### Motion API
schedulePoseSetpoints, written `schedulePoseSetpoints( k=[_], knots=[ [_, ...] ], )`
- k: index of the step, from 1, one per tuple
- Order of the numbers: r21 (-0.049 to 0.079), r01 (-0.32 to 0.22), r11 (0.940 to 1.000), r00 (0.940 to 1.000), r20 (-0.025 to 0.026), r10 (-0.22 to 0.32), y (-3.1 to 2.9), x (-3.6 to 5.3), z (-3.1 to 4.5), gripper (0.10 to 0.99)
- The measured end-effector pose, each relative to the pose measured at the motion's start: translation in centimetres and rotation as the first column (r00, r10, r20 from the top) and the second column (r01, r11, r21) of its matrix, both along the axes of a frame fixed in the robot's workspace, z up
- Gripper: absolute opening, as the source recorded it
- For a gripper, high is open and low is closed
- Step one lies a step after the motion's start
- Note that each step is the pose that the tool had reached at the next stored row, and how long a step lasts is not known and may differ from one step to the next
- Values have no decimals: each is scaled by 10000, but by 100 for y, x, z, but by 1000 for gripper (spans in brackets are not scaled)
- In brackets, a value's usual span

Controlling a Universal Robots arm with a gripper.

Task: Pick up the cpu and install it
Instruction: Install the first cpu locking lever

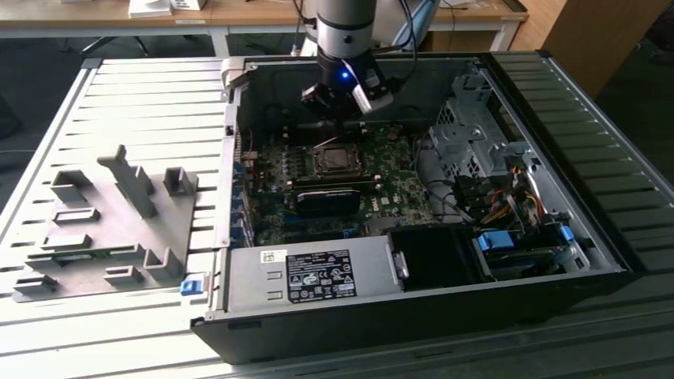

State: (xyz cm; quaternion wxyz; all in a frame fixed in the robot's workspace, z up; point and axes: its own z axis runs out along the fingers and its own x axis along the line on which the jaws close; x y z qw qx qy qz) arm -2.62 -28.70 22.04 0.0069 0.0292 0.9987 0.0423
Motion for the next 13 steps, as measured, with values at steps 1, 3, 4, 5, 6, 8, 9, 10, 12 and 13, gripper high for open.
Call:
schedulePoseSetpoints(
  k=[1,3,4,5,6,8,9,10,12,13],
  knots=[
    [-15,1,10000,10000,0,-1,0,1,-2,106],
    [-58,0,10000,10000,0,0,0,3,-6,106],
    [-78,0,10000,10000,0,0,0,5,-8,106],
    [-86,0,10000,10000,0,0,0,10,-11,106],
    [-91,0,10000,10000,0,0,0,17,-16,106],
    [-92,1,10000,10000,0,-1,0,35,-29,106],
    [-91,1,10000,10000,0,-1,0,44,-36,106],
    [-92,0,10000,10000,0,0,0,53,-44,106],
    [-93,0,10000,10000,-1,0,0,68,-59,106],
    [-92,0,10000,10000,0,0,0,75,-68,106]
  ],
)
